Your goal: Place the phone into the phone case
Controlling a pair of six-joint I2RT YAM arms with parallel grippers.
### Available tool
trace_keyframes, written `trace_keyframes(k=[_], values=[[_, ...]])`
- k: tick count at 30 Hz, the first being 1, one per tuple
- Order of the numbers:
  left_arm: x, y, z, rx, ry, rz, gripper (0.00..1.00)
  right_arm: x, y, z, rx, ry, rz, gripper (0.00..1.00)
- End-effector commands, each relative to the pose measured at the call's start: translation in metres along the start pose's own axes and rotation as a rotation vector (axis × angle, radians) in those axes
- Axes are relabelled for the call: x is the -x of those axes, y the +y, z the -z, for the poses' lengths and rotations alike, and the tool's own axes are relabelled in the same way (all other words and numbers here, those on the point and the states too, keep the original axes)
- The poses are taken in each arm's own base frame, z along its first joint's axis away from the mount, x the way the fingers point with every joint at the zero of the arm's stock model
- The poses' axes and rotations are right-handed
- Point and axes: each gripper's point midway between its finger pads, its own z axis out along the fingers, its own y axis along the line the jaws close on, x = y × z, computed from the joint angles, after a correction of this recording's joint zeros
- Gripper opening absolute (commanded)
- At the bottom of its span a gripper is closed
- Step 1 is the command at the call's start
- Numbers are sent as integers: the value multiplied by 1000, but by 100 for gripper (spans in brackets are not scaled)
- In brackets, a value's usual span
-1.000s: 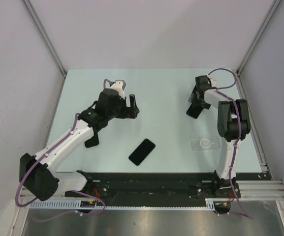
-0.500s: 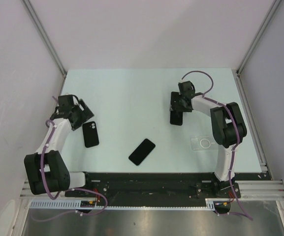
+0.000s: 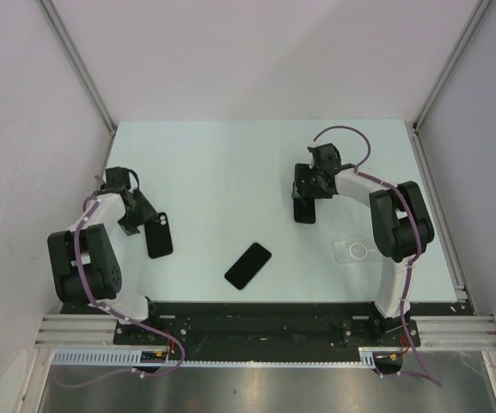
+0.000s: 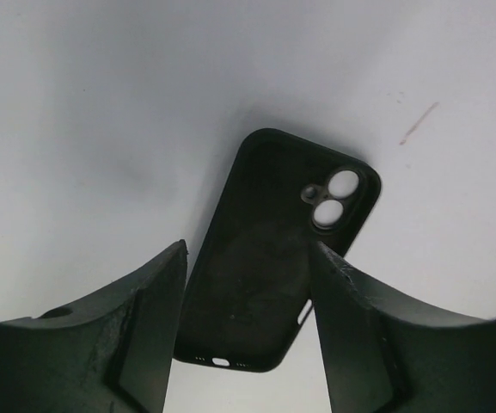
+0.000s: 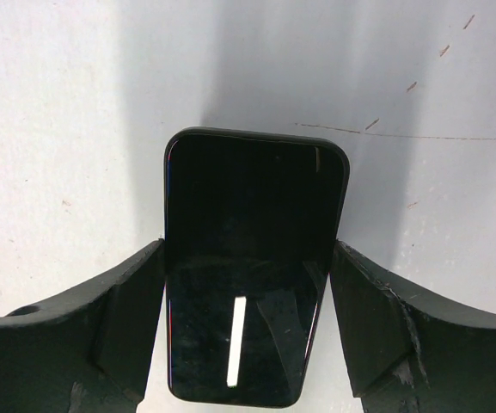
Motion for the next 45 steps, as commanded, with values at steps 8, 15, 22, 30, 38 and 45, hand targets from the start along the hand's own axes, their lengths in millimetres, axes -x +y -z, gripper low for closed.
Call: trace_keyframes(k=[8,15,22,30,38,45], values=[[-22,6,-31,27,144,-60,62,36,19,34,108,-103,3,46],[-33,3,-40,-5,189,-72,57,35,21,36,112,-99,4,45],[-51,-26,-36,-85,206,-107,17,19,10,20,62,-46,-8,42],[-87,-81,-31,-254,252,-123,0,-3,1,6,1,17,6,42],[-104,-100,-19,-296,236,-145,0,-24,-20,7,-109,92,-13,48],[-112,-103,-24,-310,262,-156,0,-32,-26,11,-174,112,13,62]])
